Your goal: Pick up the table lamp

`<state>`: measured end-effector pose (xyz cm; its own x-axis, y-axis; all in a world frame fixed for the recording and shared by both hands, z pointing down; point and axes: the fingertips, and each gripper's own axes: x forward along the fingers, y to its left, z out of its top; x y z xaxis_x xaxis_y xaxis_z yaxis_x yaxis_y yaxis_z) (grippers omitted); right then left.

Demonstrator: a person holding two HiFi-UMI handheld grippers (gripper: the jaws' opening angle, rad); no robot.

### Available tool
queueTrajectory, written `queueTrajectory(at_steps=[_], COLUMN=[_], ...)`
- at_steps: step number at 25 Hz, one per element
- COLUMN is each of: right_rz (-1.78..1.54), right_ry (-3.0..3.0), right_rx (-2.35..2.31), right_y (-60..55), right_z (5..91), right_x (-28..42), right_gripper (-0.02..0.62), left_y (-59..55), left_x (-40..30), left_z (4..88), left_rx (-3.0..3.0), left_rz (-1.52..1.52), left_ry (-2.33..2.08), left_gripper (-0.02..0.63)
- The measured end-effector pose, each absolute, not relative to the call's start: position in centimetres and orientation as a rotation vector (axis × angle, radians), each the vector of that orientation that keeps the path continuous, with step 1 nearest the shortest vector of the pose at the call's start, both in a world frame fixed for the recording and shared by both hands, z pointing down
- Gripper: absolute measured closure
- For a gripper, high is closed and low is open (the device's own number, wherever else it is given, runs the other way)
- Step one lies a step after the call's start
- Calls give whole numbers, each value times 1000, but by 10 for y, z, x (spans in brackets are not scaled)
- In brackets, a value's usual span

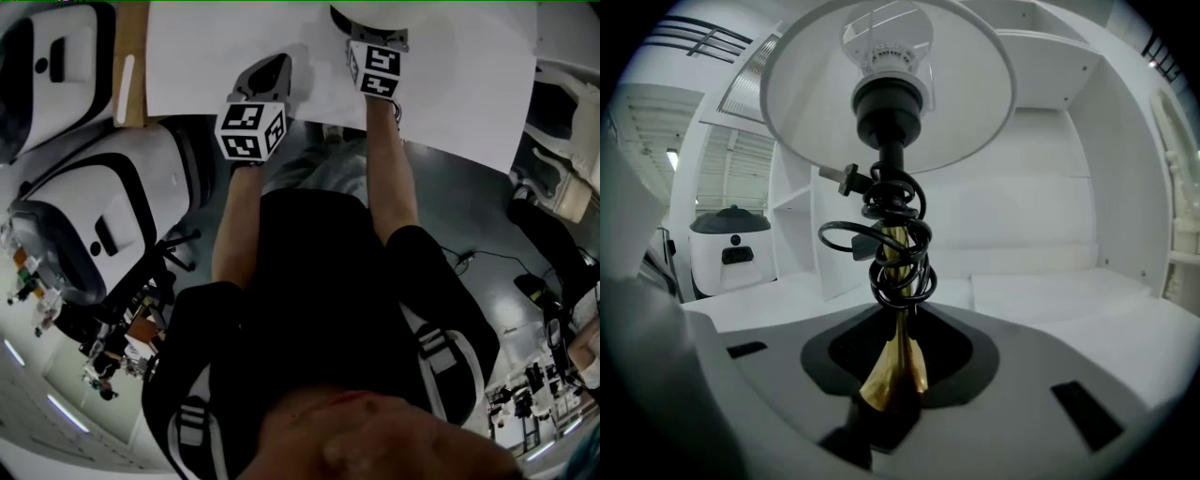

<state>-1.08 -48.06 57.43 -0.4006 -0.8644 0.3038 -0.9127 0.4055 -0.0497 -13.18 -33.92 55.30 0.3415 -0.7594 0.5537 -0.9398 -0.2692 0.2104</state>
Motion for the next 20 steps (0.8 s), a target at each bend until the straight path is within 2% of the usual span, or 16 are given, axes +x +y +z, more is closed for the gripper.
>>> queueTrajectory(at_steps=[9,20], right_rz=[446,426], right_ry=[-2407,-2370], right_rx=[1514,1371], right_y=[-462,-420], right_z=[567,530], right_x=[-14,-25], right_gripper=[488,489], left_y=[-342,-348], left_x=[-134,-132], left_z=[540,521], left_rx=[2117,2140], left_rz=[446,307], left_ry=[-1503,-1501], left_gripper=[595,595])
